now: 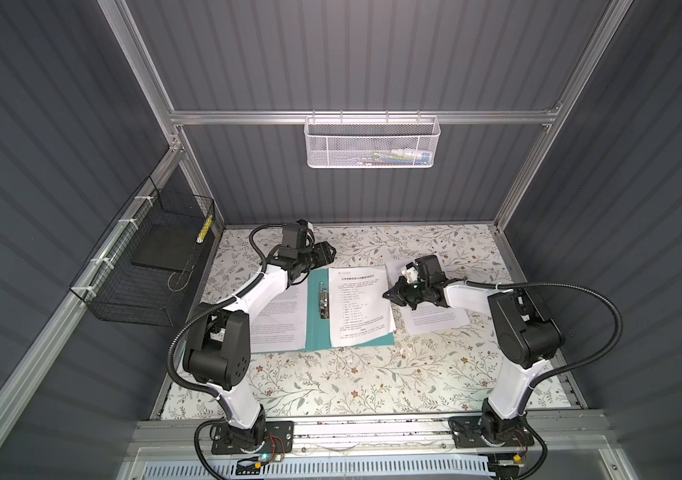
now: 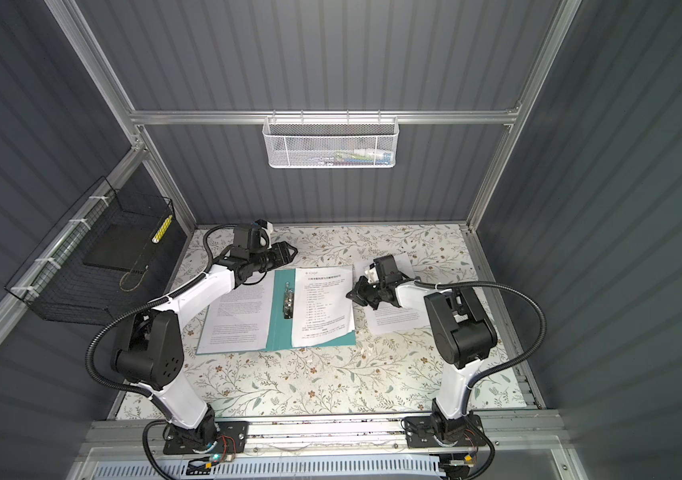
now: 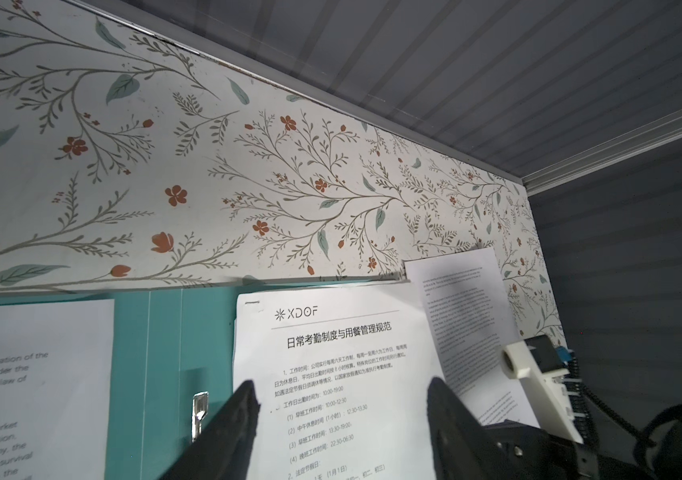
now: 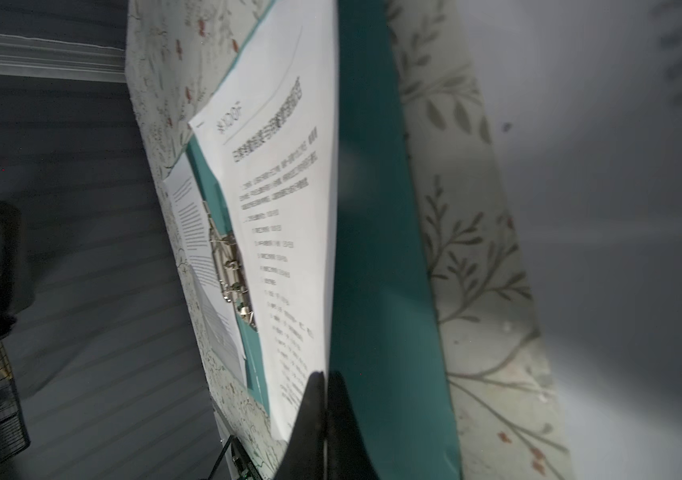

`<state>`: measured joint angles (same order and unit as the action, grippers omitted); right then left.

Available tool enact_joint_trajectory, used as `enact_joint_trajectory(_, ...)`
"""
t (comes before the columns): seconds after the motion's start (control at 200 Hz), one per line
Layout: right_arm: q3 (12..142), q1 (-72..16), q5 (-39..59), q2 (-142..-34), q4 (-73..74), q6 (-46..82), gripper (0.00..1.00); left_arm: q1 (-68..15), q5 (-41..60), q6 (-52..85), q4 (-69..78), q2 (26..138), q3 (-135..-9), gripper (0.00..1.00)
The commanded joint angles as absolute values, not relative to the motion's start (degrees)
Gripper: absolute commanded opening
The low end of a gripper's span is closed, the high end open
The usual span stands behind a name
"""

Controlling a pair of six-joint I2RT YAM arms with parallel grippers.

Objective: Put the files into the folder

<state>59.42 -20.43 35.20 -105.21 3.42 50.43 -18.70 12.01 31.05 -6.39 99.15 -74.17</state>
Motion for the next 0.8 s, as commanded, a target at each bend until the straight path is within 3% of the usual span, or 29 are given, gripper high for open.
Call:
enact_joint_trajectory(0.0,62.45,-20.84,38.09,-101.86,4.59,52.05,0.0,-18.92,12.14,29.72,-6.99,98.66,-74.47,0.65)
enact_joint_trajectory(0.345,73.61,-26.02,45.54,-105.13,11.36,58.72,0.0,-18.62,8.09,32.17,-4.66,93.73,-70.28,0.66)
enact_joint_trajectory(0.791,74.1,-28.21,48.49,-104.4,21.53,65.83,0.0,-18.37,7.38,32.26,-5.18,92.52,-69.52,0.66)
